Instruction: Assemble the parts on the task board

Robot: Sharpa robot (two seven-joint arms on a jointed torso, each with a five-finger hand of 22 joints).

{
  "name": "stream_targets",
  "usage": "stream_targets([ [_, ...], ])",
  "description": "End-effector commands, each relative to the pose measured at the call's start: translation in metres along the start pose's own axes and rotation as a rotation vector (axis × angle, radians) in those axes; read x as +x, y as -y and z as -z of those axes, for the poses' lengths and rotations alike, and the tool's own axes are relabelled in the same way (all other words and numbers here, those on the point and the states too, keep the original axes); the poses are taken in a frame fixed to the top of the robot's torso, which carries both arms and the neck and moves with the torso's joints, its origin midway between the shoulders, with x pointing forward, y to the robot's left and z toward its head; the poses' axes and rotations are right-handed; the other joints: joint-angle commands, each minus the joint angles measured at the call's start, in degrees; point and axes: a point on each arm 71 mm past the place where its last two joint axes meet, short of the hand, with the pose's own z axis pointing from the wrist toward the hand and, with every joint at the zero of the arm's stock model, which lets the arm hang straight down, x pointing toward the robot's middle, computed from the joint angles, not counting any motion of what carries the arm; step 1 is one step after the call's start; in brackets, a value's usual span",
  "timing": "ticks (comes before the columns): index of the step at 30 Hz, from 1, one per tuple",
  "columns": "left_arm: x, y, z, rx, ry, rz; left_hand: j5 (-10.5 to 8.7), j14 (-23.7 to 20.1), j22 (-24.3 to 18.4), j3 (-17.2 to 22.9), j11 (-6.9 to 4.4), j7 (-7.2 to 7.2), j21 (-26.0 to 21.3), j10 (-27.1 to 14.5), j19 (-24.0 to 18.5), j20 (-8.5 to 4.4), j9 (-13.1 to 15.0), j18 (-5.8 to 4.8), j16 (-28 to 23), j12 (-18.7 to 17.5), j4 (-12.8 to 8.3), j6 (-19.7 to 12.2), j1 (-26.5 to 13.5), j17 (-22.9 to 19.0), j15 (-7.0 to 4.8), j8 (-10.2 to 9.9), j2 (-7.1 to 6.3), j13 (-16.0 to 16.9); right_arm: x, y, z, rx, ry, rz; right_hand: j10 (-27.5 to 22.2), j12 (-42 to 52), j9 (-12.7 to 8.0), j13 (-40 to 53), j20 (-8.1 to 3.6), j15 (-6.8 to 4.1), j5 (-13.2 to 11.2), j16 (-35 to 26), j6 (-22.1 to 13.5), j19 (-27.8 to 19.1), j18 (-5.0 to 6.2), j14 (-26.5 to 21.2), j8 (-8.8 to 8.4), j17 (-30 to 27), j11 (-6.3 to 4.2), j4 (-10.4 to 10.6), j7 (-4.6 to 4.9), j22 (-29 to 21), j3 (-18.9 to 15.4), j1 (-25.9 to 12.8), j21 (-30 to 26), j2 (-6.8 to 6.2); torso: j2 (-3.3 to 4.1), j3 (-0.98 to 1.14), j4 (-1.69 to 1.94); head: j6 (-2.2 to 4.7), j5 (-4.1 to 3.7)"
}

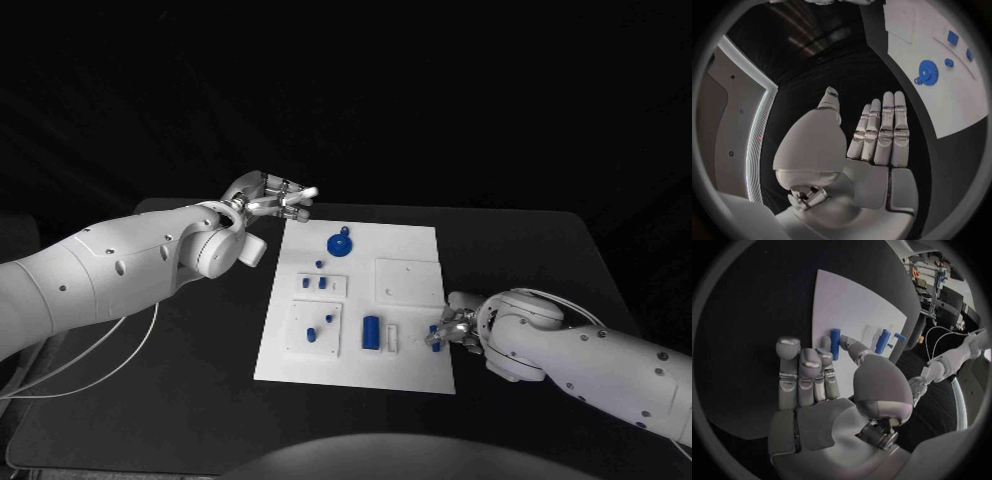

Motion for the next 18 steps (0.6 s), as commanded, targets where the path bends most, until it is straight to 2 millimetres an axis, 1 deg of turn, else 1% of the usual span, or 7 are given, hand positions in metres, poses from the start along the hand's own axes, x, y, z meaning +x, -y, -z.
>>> stream_targets([
  [1, 0.002, 0.001, 0.0, 0.002, -0.017, 0.005, -0.06, -0.25, -0.05, 0.01, 0.0, -0.04, 0.39, 0.05, 0.35, 0.06, -0.01, -0.68, -0.12, -0.12, 0.17, -0.33, -0.2, 0.05, -0.2, -0.1, 0.57, 0.05, 0.008, -0.001, 0.002, 0.002, -0.047, -0.141, 0.4, -0.14, -9.78, -0.09, 0.27, 0.0, -0.26, -0.23, -0.6, 2.75, 0.4, -0.05, -0.13, -0.05, -0.33, -9.65, 0.56, 0.09, 9.88, 1.39, 0.14, 1.65, -0.02, -0.03, 0.0, 0.0, 0.02],
  [9, 0.003, 0.001, 0.0, -0.001, -0.021, 0.005, -0.06, -0.28, -0.09, -0.02, 0.0, -0.04, 0.39, 0.04, 0.35, 0.06, -0.01, -0.69, -0.13, -0.12, 0.03, -0.32, -0.3, 0.06, -0.19, -0.09, 0.62, 0.05, 0.006, -0.011, 0.007, -0.029, -0.071, -0.241, 0.44, -0.17, -9.76, -0.15, 0.24, -0.03, -0.32, -0.33, -0.43, 2.76, 0.4, -0.07, -0.14, -0.18, -0.35, -9.67, 0.53, 0.19, 9.83, 1.53, 0.15, 1.55, 0.0, -0.05, 0.08, -0.06, 0.0],
  [14, 0.003, 0.001, 0.0, -0.002, -0.023, 0.004, -0.06, -0.28, -0.09, -0.02, 0.0, -0.04, 0.39, 0.04, 0.35, 0.06, -0.01, -0.69, -0.13, -0.12, 0.03, -0.32, -0.3, 0.06, -0.19, -0.09, 0.62, 0.05, 0.008, -0.018, 0.009, -0.045, -0.086, -0.257, 0.41, -0.28, -9.8, -0.24, 0.24, -0.03, -0.49, -0.38, -0.38, 2.75, 0.39, -0.06, -0.15, -0.24, -0.35, -9.65, 0.51, 0.22, 9.66, 1.63, 0.08, 1.58, -0.02, -0.05, 0.0, -0.15, 0.0],
  [18, 0.004, 0.001, -0.001, -0.001, -0.025, 0.004, -0.06, -0.28, -0.11, -0.03, 0.0, -0.01, 0.4, 0.04, 0.36, 0.06, -0.02, -0.69, -0.13, -0.12, 0.04, -0.4, -0.35, 0.08, -0.19, -0.11, 0.56, 0.05, 0.009, -0.023, 0.008, -0.056, -0.096, -0.259, 0.42, -0.27, -9.88, -0.26, 0.23, -0.04, 0.09, -0.41, -0.25, 2.76, 0.38, -0.07, -0.15, -0.29, -0.37, -9.67, 0.51, 0.28, 9.43, 1.78, 0.03, 1.51, 0.0, -0.05, 0.06, -0.17, 0.05],
])
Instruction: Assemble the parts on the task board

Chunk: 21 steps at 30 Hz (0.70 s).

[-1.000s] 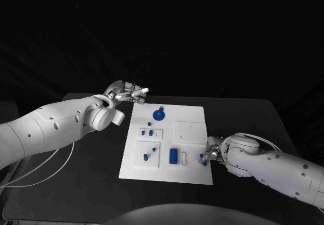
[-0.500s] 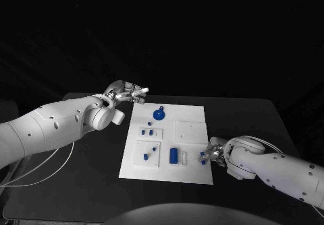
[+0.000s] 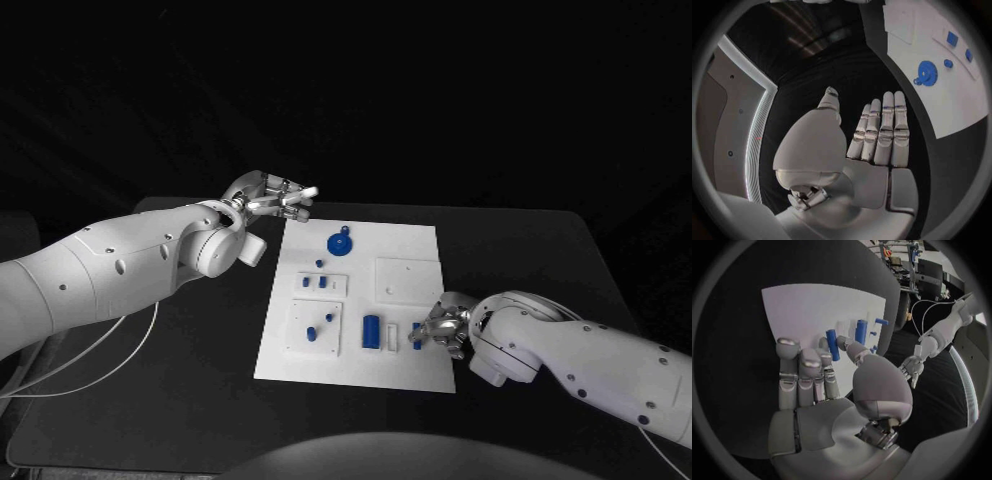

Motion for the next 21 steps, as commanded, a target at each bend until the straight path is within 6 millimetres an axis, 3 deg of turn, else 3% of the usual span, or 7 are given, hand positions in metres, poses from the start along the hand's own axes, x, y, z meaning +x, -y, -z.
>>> stream_targets([
  [1, 0.003, 0.001, -0.001, 0.006, -0.021, 0.003, -0.06, -0.28, -0.04, -0.03, 0.0, -0.01, 0.17, 0.04, 0.36, 0.06, -0.02, -0.69, -0.13, -0.12, 0.05, -0.4, -0.07, 0.08, -0.19, -0.11, 0.28, 0.05, 0.003, -0.005, 0.0, -0.015, -0.024, -0.033, 0.44, -0.31, -0.06, -0.08, 0.23, -0.09, 0.47, -0.18, 0.45, 2.76, 0.38, -0.02, 0.19, -0.08, -0.35, -8.21, -0.08, 0.1, 7.69, 1.78, 0.0, 1.47, 0.01, 0.01, 0.03, -0.05, 0.05],
  [21, 0.005, 0.002, -0.001, 0.004, -0.024, 0.002, -0.05, -0.28, -0.09, 0.09, 0.02, 0.01, 0.19, 0.01, 0.37, 0.07, 0.0, -0.66, -0.13, -0.12, -0.41, -0.47, -0.14, 0.18, -0.18, -0.08, 0.76, 0.05, 0.014, -0.026, -0.012, -0.025, -0.04, 0.021, 0.18, -0.63, -0.34, -0.3, 0.27, -0.04, 0.7, -0.24, 0.48, 2.71, 0.36, -0.05, 0.18, -0.13, -0.32, -8.23, -0.07, 0.15, 7.32, 1.95, -0.47, 1.52, 0.03, -0.03, 0.05, -0.21, 0.22],
])
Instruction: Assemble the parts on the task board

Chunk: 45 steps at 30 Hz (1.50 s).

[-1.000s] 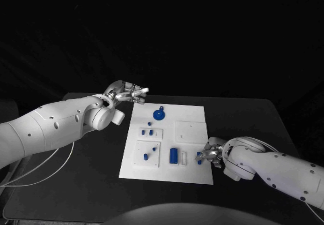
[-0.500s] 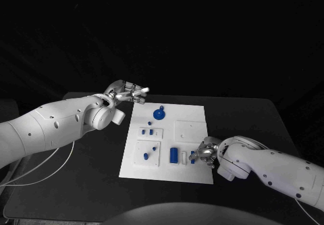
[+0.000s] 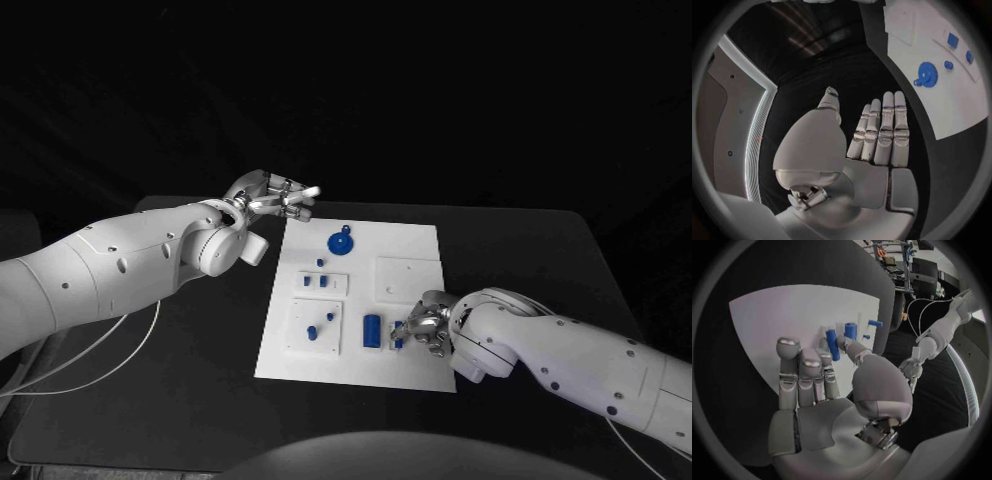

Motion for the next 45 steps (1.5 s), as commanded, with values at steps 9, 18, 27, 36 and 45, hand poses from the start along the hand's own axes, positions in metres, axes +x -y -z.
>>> stream_targets([
  [9, 0.0032, 0.0013, -0.0005, 0.005, -0.023, 0.002, -0.05, -0.28, -0.1, 0.08, 0.02, 0.01, 0.19, 0.01, 0.37, 0.07, -0.01, -0.66, -0.13, -0.12, -0.4, -0.47, -0.14, 0.12, -0.18, -0.08, 0.76, 0.05, 0.0028, -0.0004, -0.005, 0.016, -0.029, 0.053, 0.04, -0.55, -0.14, -0.19, 0.29, -0.07, 0.1, -0.21, 0.45, 2.69, 0.35, -0.01, 0.21, -0.06, -0.29, -7.91, -0.06, 0.15, 7.43, 2.0, -0.37, 1.54, 0.01, 0.04, -0.07, -0.18, 0.29],
  [18, 0.0032, 0.0011, -0.0006, 0.003, -0.023, 0.001, -0.06, -0.32, -0.16, -0.01, 0.01, 0.01, 0.2, 0.1, 0.35, 0.13, -0.01, -0.6, -0.14, -0.11, -2.12, -0.41, -0.44, 0.36, -0.17, -0.1, 2.17, 0.06, 0.0053, -0.0009, -0.0067, 0.018, -0.053, 0.047, -0.12, -0.76, 0.13, -0.45, 0.35, -0.02, 0.58, -0.35, 0.55, 2.7, 0.25, -0.01, 0.25, -0.1, -0.35, -7.8, -0.18, 0.17, 4.2, 2.07, -0.97, 1.97, 0.02, 0.05, -0.08, -0.24, 0.47],
  [27, 0.0031, 0.001, -0.0006, 0.001, -0.024, 0.0, -0.02, -0.42, -0.18, -0.15, -0.01, -0.01, 0.24, 0.17, 0.36, 0.17, -0.01, -0.55, -0.14, -0.11, -3.48, -0.4, -1.23, 0.79, -0.16, -0.08, 2.46, 0.06, 0.0057, -0.0016, -0.0071, 0.014, -0.053, 0.033, -0.14, -0.55, 1.1, -0.48, 0.34, -0.05, -1.69, -0.3, 0.38, 2.78, 0.11, 0.07, 0.25, 0.0, -0.41, -7.52, -0.7, 0.04, -1.44, 2.5, -1.27, 3.07, 0.0, 0.05, -0.07, -0.34, 0.52],
  [36, 0.0027, 0.0007, -0.0006, -0.001, -0.023, -0.001, -0.02, -0.41, -0.18, -0.02, 0.0, -0.02, 0.25, 0.15, 0.35, 0.15, 0.0, -0.57, -0.14, -0.12, -3.1, -0.39, -1.15, 0.8, -0.17, -0.08, 2.24, 0.06, 0.0064, -0.0024, -0.006, 0.011, -0.056, 0.034, -0.22, -0.64, 1.06, -0.65, 0.3, -0.07, -1.95, -0.36, 0.43, 2.8, 0.06, 0.06, 0.24, 0.0, -0.41, -7.43, -0.91, -0.02, -2.79, 2.44, -1.33, 3.33, -0.01, 0.02, -0.08, -0.44, 0.53],
  [45, 0.0026, 0.0006, -0.0006, -0.003, -0.022, -0.002, -0.02, -0.41, -0.18, -0.02, 0.0, -0.02, 0.25, 0.15, 0.35, 0.15, 0.0, -0.57, -0.14, -0.12, -3.1, -0.39, -1.15, 0.8, -0.17, -0.08, 2.24, 0.06, 0.0053, -0.0022, -0.0068, 0.008, -0.043, 0.025, 0.1, -0.03, -3.79, -0.44, 0.2, -0.19, -21.37, -0.38, 0.98, 2.85, -0.08, 0.16, 0.21, 0.07, -0.51, -0.94, -1.64, -0.42, -6.12, 0.53, -1.5, 1.68, -0.01, 0.03, -0.06, -0.36, 0.49],
])
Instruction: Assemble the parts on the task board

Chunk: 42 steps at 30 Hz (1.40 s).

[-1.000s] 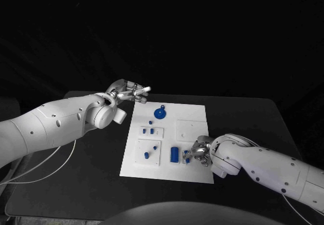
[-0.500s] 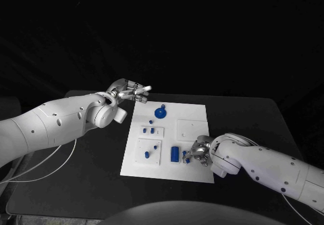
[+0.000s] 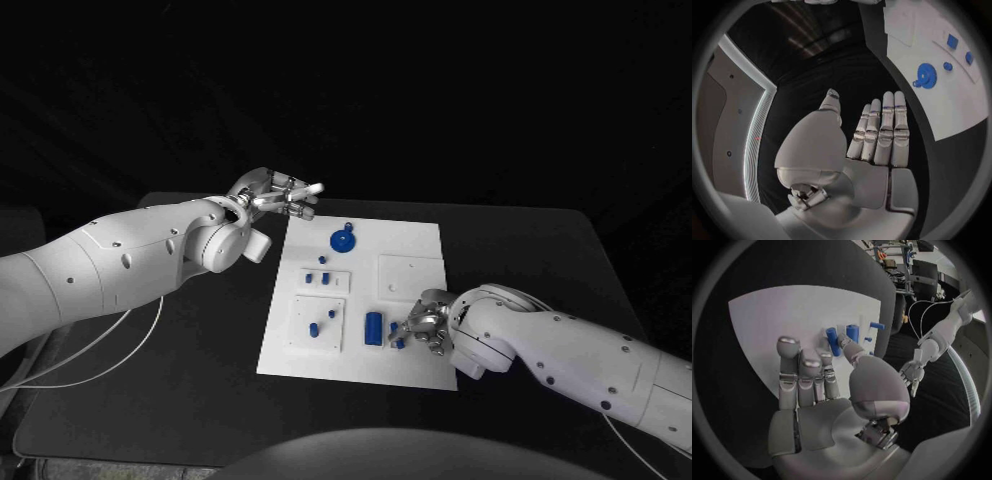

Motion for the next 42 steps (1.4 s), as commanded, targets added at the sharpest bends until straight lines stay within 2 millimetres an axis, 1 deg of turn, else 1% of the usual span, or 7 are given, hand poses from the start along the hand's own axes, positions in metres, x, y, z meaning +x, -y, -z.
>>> stream_targets([
  [1, 0.002, 0.001, -0.001, 0.006, -0.016, -0.001, -0.02, -0.41, -0.09, 0.18, 0.0, -0.02, 0.25, 0.15, 0.35, 0.16, -0.01, -0.57, -0.14, -0.12, 0.19, -0.39, -0.16, 0.07, -0.16, -0.08, -0.1, 0.06, 0.004, 0.001, -0.001, -0.002, -0.015, 0.005, 0.43, 0.17, -1.73, -0.01, 0.2, -0.18, -2.55, -0.35, 0.39, 2.87, -0.08, 0.21, -0.16, 0.1, -0.34, 2.89, -0.29, -0.2, -0.57, -0.88, -0.27, -2.1, -0.01, -0.01, -0.02, 0.06, -0.03],
  [2, 0.002, 0.001, -0.001, 0.006, -0.016, -0.001, -0.02, -0.44, -0.1, 0.21, 0.0, -0.01, 0.24, 0.14, 0.34, 0.16, 0.0, -0.57, -0.14, -0.11, 0.35, -0.41, -0.12, 0.07, -0.16, -0.08, -0.15, 0.06, 0.004, 0.001, -0.001, -0.003, -0.014, 0.005, 0.45, 0.18, -1.84, -0.01, 0.2, -0.19, -2.56, -0.39, 0.41, 2.89, -0.08, 0.19, -0.17, 0.08, -0.34, 3.23, -0.3, -0.19, -0.58, -0.86, -0.21, -2.26, -0.01, -0.01, -0.02, 0.06, -0.03],
  [3, 0.002, 0.001, -0.001, 0.006, -0.016, -0.001, -0.02, -0.45, -0.1, 0.22, 0.0, -0.01, 0.24, 0.14, 0.33, 0.16, 0.0, -0.57, -0.14, -0.11, 0.42, -0.42, -0.11, 0.07, -0.16, -0.08, -0.18, 0.06, 0.004, 0.001, -0.001, -0.003, -0.014, 0.005, 0.5, 0.12, -2.31, -0.07, 0.17, -0.25, -2.69, -0.29, 0.48, 2.87, -0.07, 0.25, -0.16, 0.19, -0.43, 4.95, -0.43, -0.26, -0.74, -1.26, -0.25, -3.09, -0.01, -0.01, -0.03, 0.07, -0.03],
  [6, 0.002, 0.001, -0.001, 0.006, -0.016, -0.001, -0.02, -0.45, -0.1, 0.22, 0.0, -0.01, 0.24, 0.14, 0.33, 0.16, 0.0, -0.57, -0.14, -0.11, 0.42, -0.42, -0.11, 0.07, -0.16, -0.08, -0.18, 0.06, 0.004, 0.001, -0.001, -0.004, -0.014, 0.004, 0.58, 0.02, -2.83, -0.09, 0.02, -0.29, -2.99, -0.36, 0.67, 2.88, -0.14, 0.16, -0.12, 0.31, -0.33, 7.55, -0.17, -0.29, -1.21, -2.34, -0.12, -3.98, 0.0, -0.01, -0.02, 0.08, -0.05],
  [13, 0.002, 0.001, -0.001, 0.005, -0.015, -0.002, -0.02, -0.45, -0.1, 0.22, 0.0, -0.01, 0.24, 0.14, 0.33, 0.16, 0.0, -0.57, -0.14, -0.11, 0.42, -0.42, -0.11, 0.07, -0.16, -0.08, -0.18, 0.06, 0.004, 0.0, 0.0, -0.011, -0.011, 0.0, 0.73, -0.24, -3.47, 0.04, -0.09, -0.36, -2.97, -0.53, 0.95, 2.86, -0.25, 0.22, -0.06, 0.64, -0.36, 10.17, -0.17, -0.44, -1.75, -1.76, -0.07, -4.4, 0.0, 0.01, -0.02, 0.16, -0.11],
  [22, 0.002, 0.001, -0.001, 0.002, -0.015, -0.004, -0.03, -0.46, -0.11, 0.23, 0.01, 0.01, 0.25, 0.09, 0.33, 0.16, -0.01, -0.57, -0.14, -0.12, 0.58, -0.46, -0.08, 0.07, -0.15, -0.09, -0.21, 0.06, 0.004, -0.002, 0.001, -0.026, -0.012, 0.0, 0.78, -0.37, -3.71, 0.09, -0.15, -0.42, -2.97, -0.63, 1.08, 2.86, -0.3, 0.27, -0.08, 0.76, -0.43, 9.5, -0.26, -0.52, -1.08, -1.77, -0.05, -3.92, 0.0, 0.01, -0.02, 0.07, -0.1],
  [42, 0.0, 0.0, 0.0, -0.001, -0.007, -0.007, -0.02, -0.48, -0.13, 0.29, 0.02, 0.02, 0.23, 0.08, 0.3, 0.17, 0.0, -0.58, -0.14, -0.11, 0.88, -0.47, -0.08, 0.06, -0.15, -0.08, -0.25, 0.06, 0.002, 0.002, 0.009, -0.038, 0.0, -0.001, 0.88, -0.63, -4.09, 0.18, -0.2, -0.46, -2.97, -0.94, 1.34, 2.86, -0.25, 0.33, -0.08, 0.92, -0.43, 10.55, -0.25, -0.73, -0.63, -2.87, -0.05, -4.8, -0.01, 0.02, -0.05, 0.02, -0.05],
])
